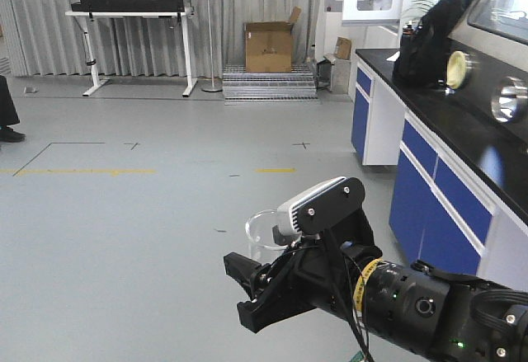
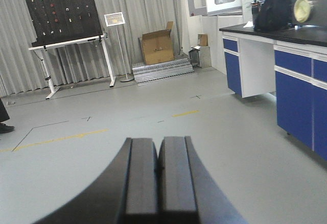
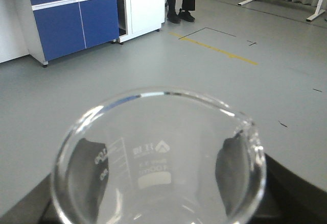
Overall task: Pick beaker and place in left cabinet
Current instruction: 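Carry the beaker in the right gripper while the base drives to the cabinet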
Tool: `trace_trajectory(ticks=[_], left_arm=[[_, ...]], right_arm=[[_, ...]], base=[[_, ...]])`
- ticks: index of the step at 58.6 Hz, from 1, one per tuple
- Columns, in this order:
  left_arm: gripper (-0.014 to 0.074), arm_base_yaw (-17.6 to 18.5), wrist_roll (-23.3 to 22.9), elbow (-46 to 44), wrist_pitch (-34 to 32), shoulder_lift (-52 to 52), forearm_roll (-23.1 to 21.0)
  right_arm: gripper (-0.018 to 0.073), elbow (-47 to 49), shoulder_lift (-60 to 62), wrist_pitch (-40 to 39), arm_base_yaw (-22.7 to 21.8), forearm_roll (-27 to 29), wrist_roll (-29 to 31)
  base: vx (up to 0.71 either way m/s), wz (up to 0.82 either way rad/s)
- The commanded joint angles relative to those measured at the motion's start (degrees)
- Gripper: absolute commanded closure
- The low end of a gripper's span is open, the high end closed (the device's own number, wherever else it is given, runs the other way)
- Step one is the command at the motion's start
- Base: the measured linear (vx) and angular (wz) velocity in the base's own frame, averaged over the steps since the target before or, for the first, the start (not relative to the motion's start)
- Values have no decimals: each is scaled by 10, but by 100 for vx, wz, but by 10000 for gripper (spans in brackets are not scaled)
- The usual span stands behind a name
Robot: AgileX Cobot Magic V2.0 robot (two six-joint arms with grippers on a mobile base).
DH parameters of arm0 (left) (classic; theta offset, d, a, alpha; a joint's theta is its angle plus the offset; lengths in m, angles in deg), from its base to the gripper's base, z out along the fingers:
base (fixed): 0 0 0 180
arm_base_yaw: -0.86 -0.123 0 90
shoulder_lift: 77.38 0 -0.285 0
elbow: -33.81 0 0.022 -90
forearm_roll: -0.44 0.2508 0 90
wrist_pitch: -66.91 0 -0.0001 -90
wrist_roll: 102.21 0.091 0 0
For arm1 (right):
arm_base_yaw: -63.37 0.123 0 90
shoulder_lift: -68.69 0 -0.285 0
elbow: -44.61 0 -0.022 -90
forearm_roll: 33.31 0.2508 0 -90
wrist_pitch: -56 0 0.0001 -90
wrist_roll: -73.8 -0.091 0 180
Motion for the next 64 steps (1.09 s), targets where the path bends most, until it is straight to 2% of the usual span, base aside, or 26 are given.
trace_trajectory(ticks=[1,64], left_arm=[[595,0,-2,9,-43,-11,-2],[595,0,-2,9,-43,-11,-2]], right_arm=[[561,18,21,-40,0,6,0],[561,18,21,-39,0,6,0]], base=[[62,6],[71,2]])
